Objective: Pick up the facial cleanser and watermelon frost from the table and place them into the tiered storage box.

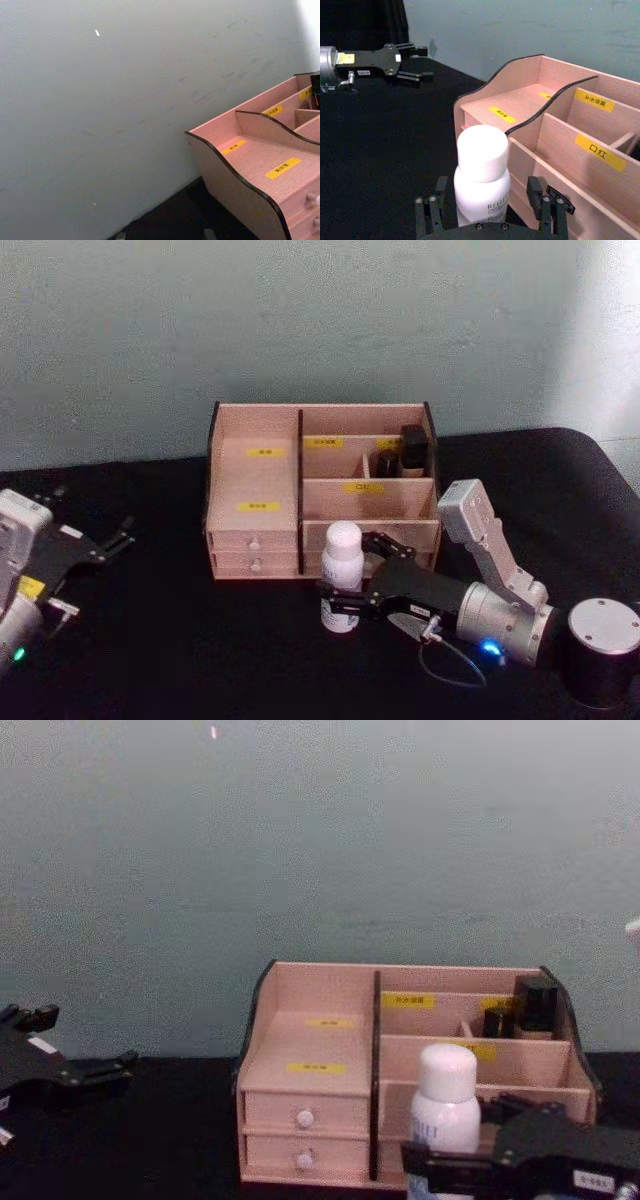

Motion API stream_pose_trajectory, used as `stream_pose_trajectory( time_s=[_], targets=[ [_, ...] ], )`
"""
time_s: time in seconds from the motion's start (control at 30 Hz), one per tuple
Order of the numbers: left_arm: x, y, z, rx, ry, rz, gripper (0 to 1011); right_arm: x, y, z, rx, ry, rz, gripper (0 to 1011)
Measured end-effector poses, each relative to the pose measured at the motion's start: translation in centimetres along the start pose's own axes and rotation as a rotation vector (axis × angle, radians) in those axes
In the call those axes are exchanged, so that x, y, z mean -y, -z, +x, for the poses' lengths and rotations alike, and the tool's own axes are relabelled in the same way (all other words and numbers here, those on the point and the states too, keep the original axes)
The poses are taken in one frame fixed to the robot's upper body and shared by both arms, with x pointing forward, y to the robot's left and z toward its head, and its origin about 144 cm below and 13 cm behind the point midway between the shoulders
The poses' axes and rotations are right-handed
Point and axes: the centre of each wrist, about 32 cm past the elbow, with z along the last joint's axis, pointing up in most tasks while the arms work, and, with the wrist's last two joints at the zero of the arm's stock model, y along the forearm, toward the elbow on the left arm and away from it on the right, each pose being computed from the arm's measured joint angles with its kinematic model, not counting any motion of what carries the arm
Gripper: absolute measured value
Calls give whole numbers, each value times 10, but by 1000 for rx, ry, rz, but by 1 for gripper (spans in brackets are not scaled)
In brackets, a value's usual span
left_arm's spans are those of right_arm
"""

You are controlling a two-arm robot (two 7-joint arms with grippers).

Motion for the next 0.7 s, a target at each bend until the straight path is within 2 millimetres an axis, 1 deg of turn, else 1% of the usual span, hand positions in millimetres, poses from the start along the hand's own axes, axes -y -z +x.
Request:
stream_pose_trajectory(
  time_s=[0.13, 0.27, 0.43, 0.53, 0.57, 0.6, 0.63, 0.67, 0.7],
  targets=[
    [0, 0, 0, 0, 0, 0, 1001, 0, 0, 0, 0, 0, 0, 1002],
    [0, 0, 0, 0, 0, 0, 1001, 0, 0, 0, 0, 0, 1, 952],
    [0, 0, 0, 0, 0, 0, 1001, 0, 0, 0, 0, 0, 1, 836],
    [0, 0, 0, 0, 0, 0, 1001, 0, 0, 0, 0, 0, 1, 734],
    [0, 0, 0, 0, 0, 0, 1001, 0, 0, 0, 0, 0, 2, 734],
    [0, 0, 0, 0, 0, 0, 1001, 0, 0, 0, 0, 0, 2, 668],
    [0, 0, 0, 0, 0, 0, 1001, 0, 0, 0, 0, 0, 2, 651],
    [0, 0, 0, 0, 0, 0, 1001, 0, 0, 0, 0, 0, 2, 613],
    [0, 0, 0, 0, 0, 0, 1001, 0, 0, 0, 0, 0, 2, 604]
  ],
)
